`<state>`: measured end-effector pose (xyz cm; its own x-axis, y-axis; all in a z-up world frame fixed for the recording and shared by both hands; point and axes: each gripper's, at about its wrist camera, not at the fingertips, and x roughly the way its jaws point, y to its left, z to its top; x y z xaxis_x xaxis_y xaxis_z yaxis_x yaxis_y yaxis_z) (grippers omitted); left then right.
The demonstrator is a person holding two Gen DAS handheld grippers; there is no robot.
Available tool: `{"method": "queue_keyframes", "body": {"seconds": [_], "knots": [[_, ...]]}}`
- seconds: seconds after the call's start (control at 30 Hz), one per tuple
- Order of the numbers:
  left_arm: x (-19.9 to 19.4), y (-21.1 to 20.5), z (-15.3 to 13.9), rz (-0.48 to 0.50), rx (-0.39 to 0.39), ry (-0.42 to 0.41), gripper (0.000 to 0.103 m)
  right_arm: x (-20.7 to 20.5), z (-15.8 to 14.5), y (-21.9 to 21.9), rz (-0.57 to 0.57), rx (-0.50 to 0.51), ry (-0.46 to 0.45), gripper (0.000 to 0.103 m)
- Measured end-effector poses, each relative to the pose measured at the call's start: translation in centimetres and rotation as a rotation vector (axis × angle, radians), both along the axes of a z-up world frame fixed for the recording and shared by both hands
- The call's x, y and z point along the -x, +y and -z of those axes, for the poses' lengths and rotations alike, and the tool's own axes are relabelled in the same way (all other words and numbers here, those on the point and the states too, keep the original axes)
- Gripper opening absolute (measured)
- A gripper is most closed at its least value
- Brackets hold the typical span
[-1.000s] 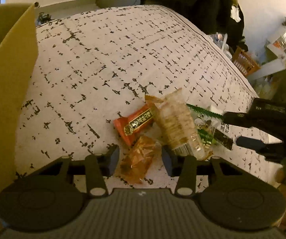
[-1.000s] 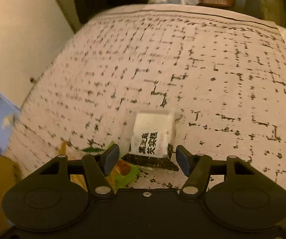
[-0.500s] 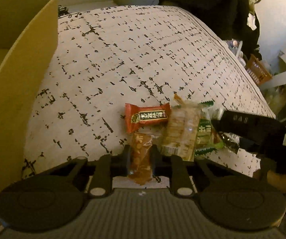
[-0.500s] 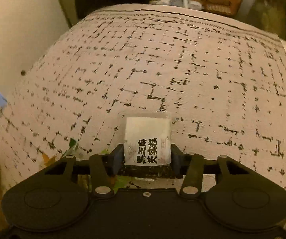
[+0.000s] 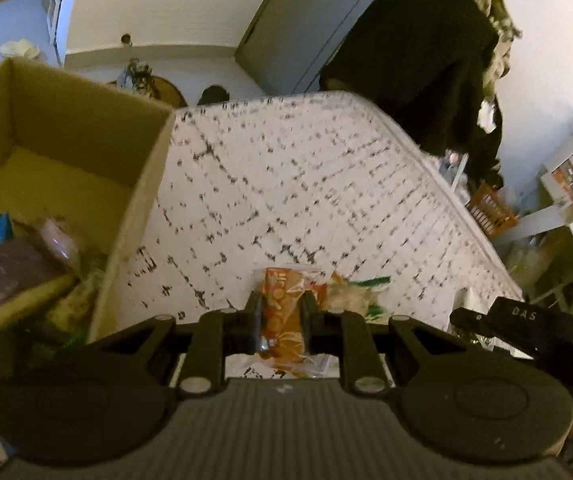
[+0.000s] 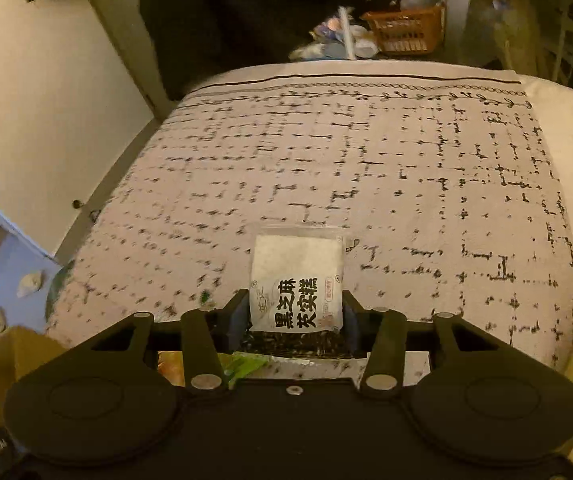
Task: Organize snacks
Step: 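Carry the orange packet and white sesame packet to the box and release them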
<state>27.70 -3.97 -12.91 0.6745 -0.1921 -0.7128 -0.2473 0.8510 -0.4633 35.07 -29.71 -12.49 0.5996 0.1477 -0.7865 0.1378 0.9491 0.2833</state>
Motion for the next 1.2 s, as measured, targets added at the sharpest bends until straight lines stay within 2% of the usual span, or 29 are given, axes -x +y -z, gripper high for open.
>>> {"method": "queue_keyframes", "body": {"seconds": [0.3, 0.57, 0.87, 1.07, 1.2], "knots": [[4.5, 2.3, -3.7, -0.020, 0.010, -0.043, 0.018, 3.0, -4.9, 3.9, -0.075, -0.025, -0.079, 0.046], [8.2, 6.7, -7.8, -0.091, -0.080, -0.085, 0.018, 5.5, -7.7, 9.7, -0.218, -0.022, -0.162, 0.046], [11.2, 10.5, -10.0, -0.178, -0.117, -0.102, 0.018, 7.4, -9.1, 13.4, -0.291, -0.016, -0.211, 0.046], [12.1, 11.8, -11.0, -0.195, -0.137, -0.111, 0.018, 8.6, -8.5, 15.4, -0.299, -0.099, -0.199, 0.046], [12.7, 12.9, -11.7, -0.205, -0.153, -0.121, 0.018, 9.0, -8.9, 16.5, -0.327, -0.102, -0.218, 0.046]]}}
